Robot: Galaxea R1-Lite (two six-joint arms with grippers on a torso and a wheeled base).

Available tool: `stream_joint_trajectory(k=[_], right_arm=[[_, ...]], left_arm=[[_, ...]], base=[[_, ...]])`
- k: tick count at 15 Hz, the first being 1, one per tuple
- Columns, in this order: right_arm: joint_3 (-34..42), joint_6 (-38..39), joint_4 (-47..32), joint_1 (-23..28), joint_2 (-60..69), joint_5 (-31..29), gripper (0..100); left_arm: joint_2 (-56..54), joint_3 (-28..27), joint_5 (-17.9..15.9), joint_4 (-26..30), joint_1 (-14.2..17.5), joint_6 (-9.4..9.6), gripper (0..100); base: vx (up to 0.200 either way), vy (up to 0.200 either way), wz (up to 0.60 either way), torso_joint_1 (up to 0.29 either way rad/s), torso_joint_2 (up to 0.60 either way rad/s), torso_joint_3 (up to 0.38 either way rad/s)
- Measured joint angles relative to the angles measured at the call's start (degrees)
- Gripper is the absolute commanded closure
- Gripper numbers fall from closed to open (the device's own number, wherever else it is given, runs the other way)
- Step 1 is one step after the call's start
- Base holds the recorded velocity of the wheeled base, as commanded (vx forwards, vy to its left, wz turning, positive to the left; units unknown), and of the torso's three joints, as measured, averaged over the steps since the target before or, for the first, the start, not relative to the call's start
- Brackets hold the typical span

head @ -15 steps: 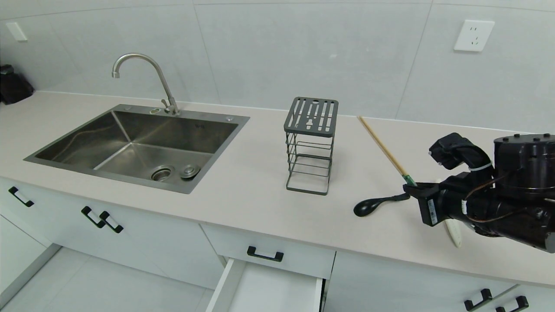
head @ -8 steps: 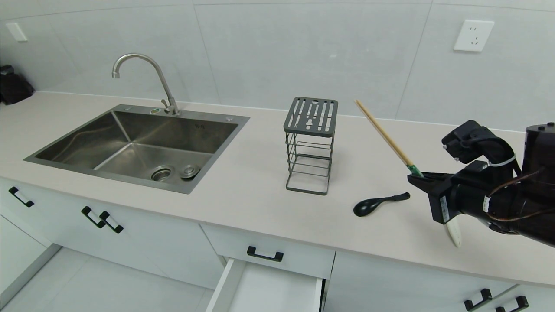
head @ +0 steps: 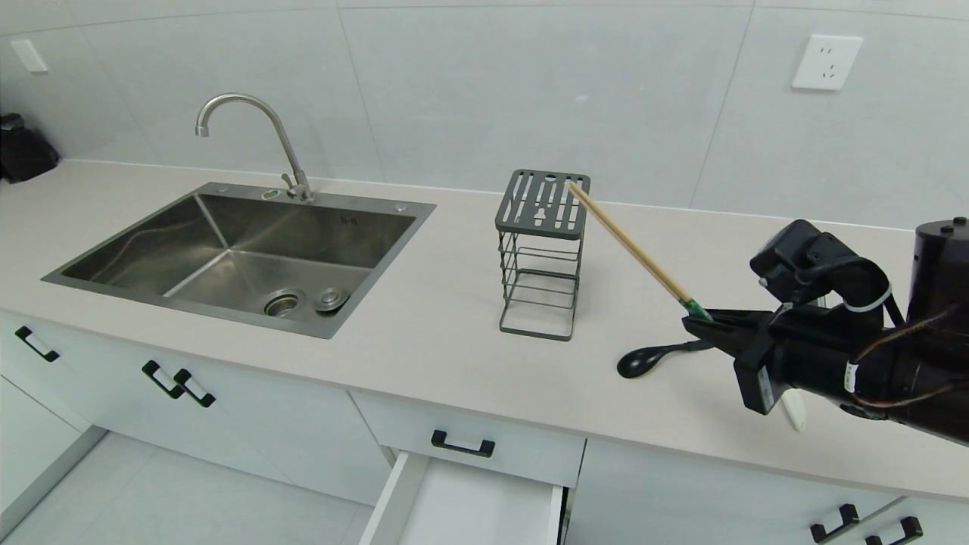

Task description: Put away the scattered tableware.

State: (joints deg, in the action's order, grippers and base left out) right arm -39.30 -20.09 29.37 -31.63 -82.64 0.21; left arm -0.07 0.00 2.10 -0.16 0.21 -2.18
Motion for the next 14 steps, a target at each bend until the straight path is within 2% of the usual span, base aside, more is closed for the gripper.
stream_joint_trajectory(k=[2, 5, 10, 12, 14], right_arm=[[0.7, -0.3, 0.0, -1.3, -0.1, 2.1, 100], [2.9, -0.3, 0.0, -4.8, 0.0, 11.0, 100], [2.8, 0.5, -1.8, -11.9, -1.8, 14.0, 100], [4.7, 4.9, -2.0, -13.9, -2.8, 13.9, 100], [5.2, 14.2, -0.6, -15.5, -3.9, 13.8, 100]], left_arm=[[0.0, 0.0, 0.0, 0.0, 0.0, -0.05, 0], [0.0, 0.0, 0.0, 0.0, 0.0, -0.02, 0], [0.0, 0.0, 0.0, 0.0, 0.0, 0.00, 0], [0.0, 0.0, 0.0, 0.0, 0.0, 0.00, 0], [0.0, 0.0, 0.0, 0.0, 0.0, 0.00, 0]], base=[[0.000, 0.000, 0.00, 0.000, 0.00, 0.000], [0.000, 0.000, 0.00, 0.000, 0.00, 0.000], [0.000, 0.000, 0.00, 0.000, 0.00, 0.000], [0.000, 0.000, 0.00, 0.000, 0.00, 0.000], [0.000, 0.000, 0.00, 0.000, 0.00, 0.000]])
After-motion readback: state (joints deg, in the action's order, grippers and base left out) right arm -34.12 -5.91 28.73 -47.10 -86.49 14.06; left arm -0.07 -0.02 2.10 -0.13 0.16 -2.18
